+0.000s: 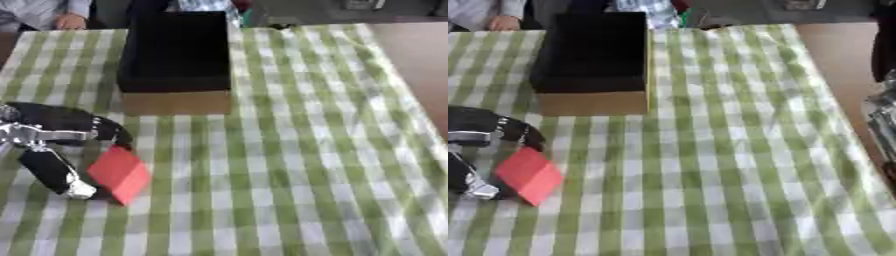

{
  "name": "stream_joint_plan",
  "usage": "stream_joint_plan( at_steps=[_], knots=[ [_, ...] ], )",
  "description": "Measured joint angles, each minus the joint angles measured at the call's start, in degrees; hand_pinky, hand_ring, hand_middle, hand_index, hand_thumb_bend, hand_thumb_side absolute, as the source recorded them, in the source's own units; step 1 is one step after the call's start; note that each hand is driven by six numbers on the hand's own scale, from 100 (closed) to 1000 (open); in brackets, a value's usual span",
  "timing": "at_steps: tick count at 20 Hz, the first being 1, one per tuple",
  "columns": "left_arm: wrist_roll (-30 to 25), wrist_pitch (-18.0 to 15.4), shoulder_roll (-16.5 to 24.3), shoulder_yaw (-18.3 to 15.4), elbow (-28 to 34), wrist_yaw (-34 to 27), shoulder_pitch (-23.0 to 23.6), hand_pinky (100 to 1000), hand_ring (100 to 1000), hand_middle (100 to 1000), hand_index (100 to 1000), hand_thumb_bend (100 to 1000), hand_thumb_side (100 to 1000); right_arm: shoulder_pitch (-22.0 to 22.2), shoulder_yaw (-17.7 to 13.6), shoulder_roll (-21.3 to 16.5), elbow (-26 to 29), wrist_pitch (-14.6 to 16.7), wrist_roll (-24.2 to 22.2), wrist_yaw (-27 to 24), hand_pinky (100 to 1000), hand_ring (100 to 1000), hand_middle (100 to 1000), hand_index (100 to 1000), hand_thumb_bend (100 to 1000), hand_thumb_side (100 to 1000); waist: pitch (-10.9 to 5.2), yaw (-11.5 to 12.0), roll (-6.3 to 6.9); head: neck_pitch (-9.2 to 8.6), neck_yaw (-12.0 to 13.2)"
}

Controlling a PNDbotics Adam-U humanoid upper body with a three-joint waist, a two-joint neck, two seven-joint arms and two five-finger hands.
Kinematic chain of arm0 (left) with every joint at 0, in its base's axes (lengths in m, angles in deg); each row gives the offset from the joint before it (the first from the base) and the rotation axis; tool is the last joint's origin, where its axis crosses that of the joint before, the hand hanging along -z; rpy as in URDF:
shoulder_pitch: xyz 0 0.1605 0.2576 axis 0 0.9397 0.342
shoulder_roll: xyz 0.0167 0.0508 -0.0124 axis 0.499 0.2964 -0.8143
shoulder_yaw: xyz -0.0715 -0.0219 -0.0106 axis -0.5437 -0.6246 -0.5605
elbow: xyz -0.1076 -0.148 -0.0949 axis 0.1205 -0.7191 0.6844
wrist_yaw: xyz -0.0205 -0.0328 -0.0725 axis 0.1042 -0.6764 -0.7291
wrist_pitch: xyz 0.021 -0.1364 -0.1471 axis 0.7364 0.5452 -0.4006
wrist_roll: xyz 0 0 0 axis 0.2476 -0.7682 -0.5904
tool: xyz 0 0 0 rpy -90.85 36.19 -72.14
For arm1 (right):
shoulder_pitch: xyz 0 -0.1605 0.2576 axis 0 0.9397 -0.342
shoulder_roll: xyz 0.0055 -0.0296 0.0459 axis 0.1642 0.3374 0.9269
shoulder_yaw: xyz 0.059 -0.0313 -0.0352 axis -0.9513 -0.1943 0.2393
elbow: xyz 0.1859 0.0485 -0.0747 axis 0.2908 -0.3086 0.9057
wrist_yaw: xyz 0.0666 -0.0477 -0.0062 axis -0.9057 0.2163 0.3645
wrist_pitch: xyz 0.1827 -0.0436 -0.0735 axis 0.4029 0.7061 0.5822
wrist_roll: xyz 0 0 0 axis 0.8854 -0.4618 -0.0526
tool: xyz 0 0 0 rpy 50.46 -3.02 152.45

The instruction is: Pick up objects on the table and place them in the box.

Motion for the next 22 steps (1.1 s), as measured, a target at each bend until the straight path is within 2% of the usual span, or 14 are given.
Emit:
stream_joint_plan(
  at_steps=[2, 6, 10, 12, 17, 22],
  knots=[
    [0.2, -0.2, -0.4, 0.0, -0.2, 0.1, -0.2, 928, 890, 798, 828, 182, 624, 0.2, 0.0, 0.0, 0.0, -0.1, 0.1, 0.0, 770, 680, 536, 820, 100, 628, 0.00, 0.0, 0.00, 0.00, 0.0],
    [0.2, -0.2, -0.4, -0.7, 1.0, 0.1, -0.3, 910, 867, 756, 778, 102, 659, 0.3, 0.0, 0.1, 0.0, -0.1, 0.1, 0.0, 770, 681, 535, 820, 100, 628, 0.00, 0.0, 0.00, 0.00, 0.0],
    [0.0, 0.0, -0.4, -2.0, 3.8, 0.3, -0.3, 835, 768, 603, 668, 100, 630, 0.3, 0.0, 0.1, 0.0, -0.2, 0.0, 0.0, 770, 681, 535, 820, 100, 629, 0.00, 0.1, 0.00, 0.00, -0.1],
    [-0.3, 0.3, -0.4, -2.8, 4.9, 0.2, -0.3, 823, 755, 583, 630, 100, 611, 0.3, 0.0, 0.1, 0.0, -0.3, 0.0, 0.0, 770, 681, 535, 820, 100, 630, 0.00, 0.1, 0.00, -0.02, -0.2],
    [-0.9, 0.9, -0.4, -5.1, 7.4, 0.2, -0.1, 811, 738, 561, 601, 100, 610, 0.6, 0.0, 0.5, 0.0, -0.4, -0.1, 0.0, 770, 682, 535, 820, 100, 629, 0.00, 0.2, 0.00, -0.02, -0.4],
    [-1.8, 2.0, -0.4, -8.9, 9.8, 0.5, -0.9, 790, 709, 531, 570, 100, 604, 0.7, 0.0, 0.5, 0.0, -0.4, -0.1, 0.0, 770, 683, 536, 820, 100, 627, 0.00, 0.2, 0.00, -0.02, -0.8]
  ],
)
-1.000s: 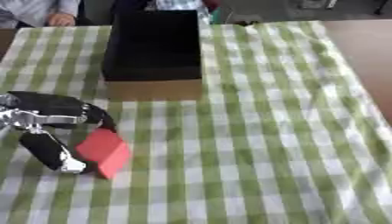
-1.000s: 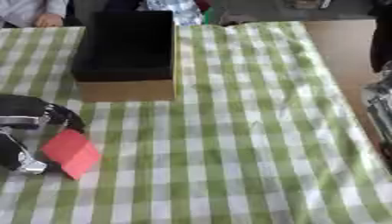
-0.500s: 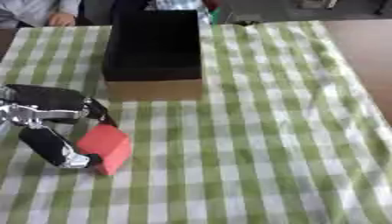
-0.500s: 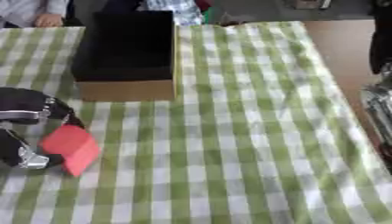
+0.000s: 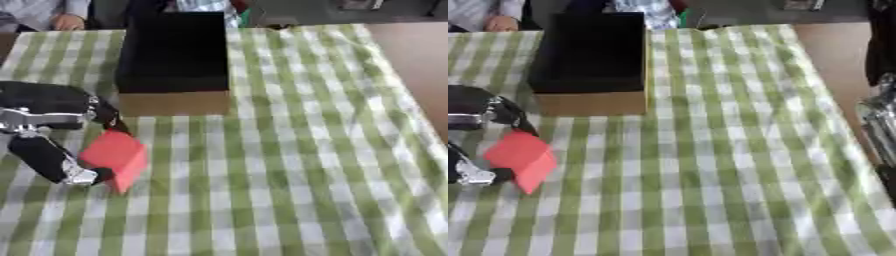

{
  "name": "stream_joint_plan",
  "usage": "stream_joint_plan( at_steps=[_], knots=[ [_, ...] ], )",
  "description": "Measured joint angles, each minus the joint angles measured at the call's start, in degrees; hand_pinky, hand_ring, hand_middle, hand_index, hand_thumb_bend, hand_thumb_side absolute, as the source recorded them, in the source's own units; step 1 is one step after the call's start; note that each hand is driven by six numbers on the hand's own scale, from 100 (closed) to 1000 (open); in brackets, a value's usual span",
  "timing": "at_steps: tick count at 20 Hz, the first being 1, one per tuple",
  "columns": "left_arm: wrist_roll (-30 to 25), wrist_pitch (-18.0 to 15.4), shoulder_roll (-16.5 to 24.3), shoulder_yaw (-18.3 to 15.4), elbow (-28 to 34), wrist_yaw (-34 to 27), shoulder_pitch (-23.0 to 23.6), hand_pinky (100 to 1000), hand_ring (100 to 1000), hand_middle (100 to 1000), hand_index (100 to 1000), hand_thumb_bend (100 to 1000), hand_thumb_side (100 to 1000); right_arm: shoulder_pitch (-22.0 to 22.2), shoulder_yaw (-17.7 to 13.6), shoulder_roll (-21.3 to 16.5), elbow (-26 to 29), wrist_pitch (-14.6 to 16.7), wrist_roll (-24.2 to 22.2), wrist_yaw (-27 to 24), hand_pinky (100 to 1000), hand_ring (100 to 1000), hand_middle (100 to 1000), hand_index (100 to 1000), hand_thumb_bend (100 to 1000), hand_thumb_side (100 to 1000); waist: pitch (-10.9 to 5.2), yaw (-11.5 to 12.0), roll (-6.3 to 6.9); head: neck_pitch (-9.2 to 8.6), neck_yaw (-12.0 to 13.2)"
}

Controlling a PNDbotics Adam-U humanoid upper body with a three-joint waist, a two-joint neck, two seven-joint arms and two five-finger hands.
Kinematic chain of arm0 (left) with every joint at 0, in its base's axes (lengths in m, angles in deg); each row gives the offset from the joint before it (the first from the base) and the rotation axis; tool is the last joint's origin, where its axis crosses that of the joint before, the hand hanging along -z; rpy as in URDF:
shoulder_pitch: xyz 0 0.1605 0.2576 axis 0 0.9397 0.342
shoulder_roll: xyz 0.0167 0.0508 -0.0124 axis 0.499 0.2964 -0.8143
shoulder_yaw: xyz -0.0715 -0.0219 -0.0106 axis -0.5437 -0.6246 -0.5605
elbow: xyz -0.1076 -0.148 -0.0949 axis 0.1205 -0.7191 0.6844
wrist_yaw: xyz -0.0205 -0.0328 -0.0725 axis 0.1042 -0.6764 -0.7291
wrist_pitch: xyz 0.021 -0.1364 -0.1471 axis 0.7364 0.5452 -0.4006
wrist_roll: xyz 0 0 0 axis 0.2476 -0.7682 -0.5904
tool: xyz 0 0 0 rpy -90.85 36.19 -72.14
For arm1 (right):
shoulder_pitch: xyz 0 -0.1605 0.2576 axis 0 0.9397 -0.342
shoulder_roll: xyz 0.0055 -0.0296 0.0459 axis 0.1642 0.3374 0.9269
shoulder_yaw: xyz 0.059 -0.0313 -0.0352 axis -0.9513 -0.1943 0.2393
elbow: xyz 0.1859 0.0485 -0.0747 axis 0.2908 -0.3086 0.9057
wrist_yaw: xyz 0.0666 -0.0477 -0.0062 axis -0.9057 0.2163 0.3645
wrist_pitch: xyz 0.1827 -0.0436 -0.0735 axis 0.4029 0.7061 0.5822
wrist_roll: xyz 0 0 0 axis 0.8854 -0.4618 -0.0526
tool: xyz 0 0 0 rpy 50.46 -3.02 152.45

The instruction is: Pick up objects on the table and place them in the box.

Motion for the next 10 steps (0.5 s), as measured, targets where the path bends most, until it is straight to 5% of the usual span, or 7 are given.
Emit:
stream_joint_plan(
  at_steps=[5, 10],
  knots=[
    [0.6, 2.1, -3.1, -4.0, -1.6, 0.6, -4.8, 763, 664, 489, 534, 100, 590, -0.1, 0.0, 0.0, 0.0, 0.0, 0.0, 0.0, 770, 683, 535, 820, 100, 627, 0.00, 0.0, 0.00, 0.00, 0.0],
    [5.5, 3.6, -8.0, -6.0, -9.9, 3.8, -9.9, 735, 629, 463, 504, 100, 580, -0.5, 0.0, 0.0, 0.0, 0.0, -0.1, -0.4, 770, 684, 535, 820, 100, 627, 0.00, -0.8, 0.00, 0.00, 0.3]
  ],
)
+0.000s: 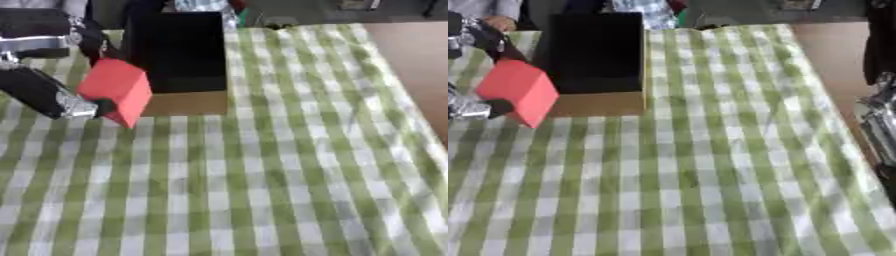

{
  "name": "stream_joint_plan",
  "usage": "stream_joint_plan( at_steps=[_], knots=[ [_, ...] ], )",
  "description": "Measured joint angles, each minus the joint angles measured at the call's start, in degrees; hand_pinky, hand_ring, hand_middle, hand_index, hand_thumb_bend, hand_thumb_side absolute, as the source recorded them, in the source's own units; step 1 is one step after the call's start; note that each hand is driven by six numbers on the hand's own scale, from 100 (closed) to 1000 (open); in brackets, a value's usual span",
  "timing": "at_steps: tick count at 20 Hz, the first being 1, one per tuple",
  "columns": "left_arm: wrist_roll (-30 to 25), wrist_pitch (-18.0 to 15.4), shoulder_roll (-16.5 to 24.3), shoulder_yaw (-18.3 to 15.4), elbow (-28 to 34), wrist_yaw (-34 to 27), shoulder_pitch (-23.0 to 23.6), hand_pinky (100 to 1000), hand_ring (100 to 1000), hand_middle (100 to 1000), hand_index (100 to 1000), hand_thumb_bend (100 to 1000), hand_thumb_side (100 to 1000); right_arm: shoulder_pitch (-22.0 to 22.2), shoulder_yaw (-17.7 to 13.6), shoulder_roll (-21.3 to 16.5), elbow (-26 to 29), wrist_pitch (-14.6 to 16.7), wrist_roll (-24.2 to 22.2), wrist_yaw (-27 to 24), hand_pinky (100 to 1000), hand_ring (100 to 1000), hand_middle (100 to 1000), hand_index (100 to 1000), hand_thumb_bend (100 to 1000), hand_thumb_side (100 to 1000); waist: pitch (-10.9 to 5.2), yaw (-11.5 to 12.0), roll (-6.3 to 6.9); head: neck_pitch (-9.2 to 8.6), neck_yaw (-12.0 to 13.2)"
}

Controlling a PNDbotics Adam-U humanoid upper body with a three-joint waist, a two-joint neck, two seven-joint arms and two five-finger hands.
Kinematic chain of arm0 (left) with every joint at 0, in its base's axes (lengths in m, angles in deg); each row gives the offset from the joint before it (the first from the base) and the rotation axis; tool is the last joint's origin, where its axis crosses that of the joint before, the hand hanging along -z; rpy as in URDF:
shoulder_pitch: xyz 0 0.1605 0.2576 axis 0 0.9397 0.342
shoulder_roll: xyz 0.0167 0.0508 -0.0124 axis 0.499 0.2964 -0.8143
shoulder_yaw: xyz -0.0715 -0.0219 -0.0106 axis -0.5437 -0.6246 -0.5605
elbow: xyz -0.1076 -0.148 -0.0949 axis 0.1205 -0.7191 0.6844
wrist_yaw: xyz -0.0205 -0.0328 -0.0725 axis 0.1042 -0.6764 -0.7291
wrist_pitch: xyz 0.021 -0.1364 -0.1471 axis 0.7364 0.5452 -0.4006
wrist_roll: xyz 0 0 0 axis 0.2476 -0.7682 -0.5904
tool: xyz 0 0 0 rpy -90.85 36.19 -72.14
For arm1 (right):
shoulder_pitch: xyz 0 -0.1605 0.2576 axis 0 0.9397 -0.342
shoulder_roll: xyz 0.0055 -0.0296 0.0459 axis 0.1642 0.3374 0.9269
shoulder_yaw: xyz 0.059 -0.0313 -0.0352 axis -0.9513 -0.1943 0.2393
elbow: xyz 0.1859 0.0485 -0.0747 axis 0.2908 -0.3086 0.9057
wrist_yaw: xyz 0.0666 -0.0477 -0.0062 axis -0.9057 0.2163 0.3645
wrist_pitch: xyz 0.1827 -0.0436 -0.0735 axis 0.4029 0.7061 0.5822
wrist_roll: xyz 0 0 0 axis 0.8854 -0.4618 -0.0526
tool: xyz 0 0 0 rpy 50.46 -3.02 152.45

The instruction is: Pick up objects on the table and place them in the box.

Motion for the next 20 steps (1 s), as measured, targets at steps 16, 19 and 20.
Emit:
stream_joint_plan(
  at_steps=[16, 19, 20],
  knots=[
    [29.0, 4.9, -12.7, -7.9, -31.0, 22.3, -10.5, 710, 604, 420, 481, 100, 581, -1.1, 0.3, 1.0, 0.0, -0.3, -0.8, -0.6, 771, 686, 535, 822, 100, 630, 0.64, -3.9, 0.01, -1.16, 2.2],
    [34.1, 6.8, -14.1, -9.1, -34.5, 25.9, -11.2, 721, 619, 444, 517, 100, 604, -1.1, 0.4, 1.1, 0.0, -0.4, -0.9, -0.7, 771, 686, 534, 823, 100, 630, 1.07, -4.9, 0.30, -1.48, 2.3],
    [35.6, 7.1, -14.5, -9.2, -35.5, 27.1, -11.3, 736, 649, 491, 567, 100, 626, -1.1, 0.4, 1.2, 0.0, -0.4, -0.9, -0.7, 771, 686, 534, 823, 100, 630, 1.07, -4.9, 0.39, -1.50, 2.4]
  ],
)
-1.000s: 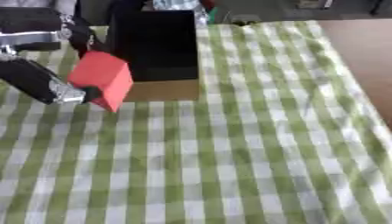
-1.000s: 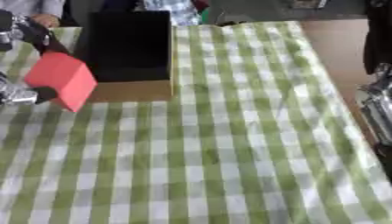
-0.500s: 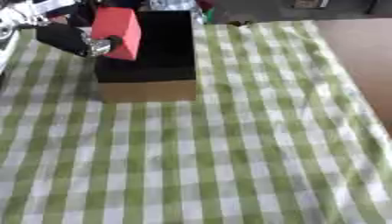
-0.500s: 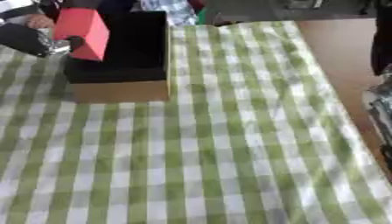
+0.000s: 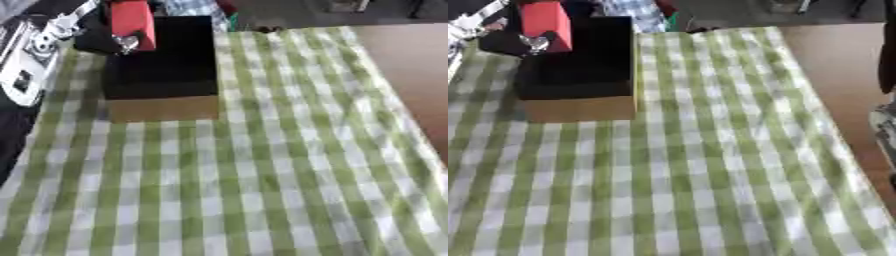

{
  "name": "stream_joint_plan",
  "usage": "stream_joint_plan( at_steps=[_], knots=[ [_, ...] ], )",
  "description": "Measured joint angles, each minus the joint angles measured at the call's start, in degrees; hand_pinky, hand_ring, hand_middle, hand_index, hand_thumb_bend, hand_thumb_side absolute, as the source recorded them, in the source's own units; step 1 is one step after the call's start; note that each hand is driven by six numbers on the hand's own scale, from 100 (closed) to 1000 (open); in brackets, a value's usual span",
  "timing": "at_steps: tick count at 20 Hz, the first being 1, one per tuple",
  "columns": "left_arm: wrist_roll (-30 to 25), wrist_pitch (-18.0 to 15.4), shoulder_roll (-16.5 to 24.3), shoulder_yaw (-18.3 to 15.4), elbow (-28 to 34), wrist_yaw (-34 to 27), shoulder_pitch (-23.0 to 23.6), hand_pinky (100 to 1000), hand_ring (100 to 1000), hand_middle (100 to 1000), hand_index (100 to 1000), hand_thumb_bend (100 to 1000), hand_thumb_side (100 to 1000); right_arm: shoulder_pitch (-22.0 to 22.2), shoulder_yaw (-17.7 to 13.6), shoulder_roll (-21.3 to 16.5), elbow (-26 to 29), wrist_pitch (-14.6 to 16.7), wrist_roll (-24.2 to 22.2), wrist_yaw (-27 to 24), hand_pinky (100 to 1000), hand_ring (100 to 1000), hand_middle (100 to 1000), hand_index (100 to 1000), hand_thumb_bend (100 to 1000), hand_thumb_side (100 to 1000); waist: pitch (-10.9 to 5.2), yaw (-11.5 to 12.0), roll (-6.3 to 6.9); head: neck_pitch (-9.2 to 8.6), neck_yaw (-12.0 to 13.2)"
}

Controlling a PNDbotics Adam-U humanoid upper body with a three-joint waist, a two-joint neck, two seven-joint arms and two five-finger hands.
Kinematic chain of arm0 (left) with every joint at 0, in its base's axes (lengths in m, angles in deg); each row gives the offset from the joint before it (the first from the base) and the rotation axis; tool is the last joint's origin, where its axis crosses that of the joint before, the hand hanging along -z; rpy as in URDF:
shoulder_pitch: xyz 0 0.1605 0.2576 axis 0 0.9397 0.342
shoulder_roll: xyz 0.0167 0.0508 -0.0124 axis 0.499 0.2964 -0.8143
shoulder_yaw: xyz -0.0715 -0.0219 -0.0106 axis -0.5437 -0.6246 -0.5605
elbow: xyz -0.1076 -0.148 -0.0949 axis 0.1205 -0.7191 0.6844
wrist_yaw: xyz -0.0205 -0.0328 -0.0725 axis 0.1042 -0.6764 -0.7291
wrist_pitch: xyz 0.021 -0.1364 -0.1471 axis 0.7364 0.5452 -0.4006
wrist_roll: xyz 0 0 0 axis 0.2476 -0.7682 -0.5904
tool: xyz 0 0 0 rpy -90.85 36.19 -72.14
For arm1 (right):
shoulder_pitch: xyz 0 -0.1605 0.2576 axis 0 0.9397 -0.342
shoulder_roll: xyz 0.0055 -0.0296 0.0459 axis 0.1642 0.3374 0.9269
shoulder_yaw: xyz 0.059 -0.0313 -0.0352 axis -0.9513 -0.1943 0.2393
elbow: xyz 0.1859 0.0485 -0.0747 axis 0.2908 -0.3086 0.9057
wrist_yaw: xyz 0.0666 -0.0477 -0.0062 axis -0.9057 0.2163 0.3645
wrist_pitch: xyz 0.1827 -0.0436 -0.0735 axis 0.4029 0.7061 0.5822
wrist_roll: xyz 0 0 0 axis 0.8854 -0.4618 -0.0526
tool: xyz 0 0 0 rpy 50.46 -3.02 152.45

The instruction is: Pick up objects on the table and place them in the box.

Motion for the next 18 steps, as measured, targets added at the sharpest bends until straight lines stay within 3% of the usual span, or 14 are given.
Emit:
stream_joint_plan(
  at_steps=[4, 5, 9, 12, 18],
  knots=[
    [3.9, 0.0, -1.0, -0.2, -3.4, 4.8, 0.0, 799, 769, 631, 734, 100, 691, -0.1, 0.0, 0.4, 0.0, -0.1, -0.1, -0.1, 771, 687, 534, 823, 100, 631, 0.04, -0.3, 0.01, 0.00, 0.2],
    [4.3, -0.2, -1.2, -0.2, -4.1, 6.0, 0.0, 830, 816, 712, 795, 147, 727, -0.1, 0.0, 0.4, 0.0, -0.1, -0.1, -0.1, 771, 687, 534, 823, 100, 631, 0.04, -0.3, 0.01, 0.00, 0.2],
    [4.8, -0.8, -1.6, -0.2, -5.7, 10.4, 0.0, 927, 922, 827, 893, 480, 875, 0.0, 0.0, 0.5, 0.0, -0.1, -0.1, -0.1, 771, 687, 534, 823, 100, 632, 0.04, -0.3, 0.01, 0.00, 0.2],
    [5.2, -0.5, -1.6, -0.3, -5.7, 13.4, 0.1, 986, 962, 870, 919, 547, 924, 0.1, 0.0, 0.6, 0.0, -0.1, -0.1, -0.1, 770, 687, 533, 823, 100, 631, 0.04, -0.3, 0.01, 0.00, 0.2],
    [9.1, 1.8, -1.6, -1.0, -5.5, 17.0, 0.1, 982, 951, 854, 898, 526, 911, 0.1, 0.0, 0.9, 0.0, -0.2, -0.1, -0.1, 770, 686, 533, 823, 100, 632, 0.04, -0.2, 0.01, 0.00, 0.2]
  ],
)
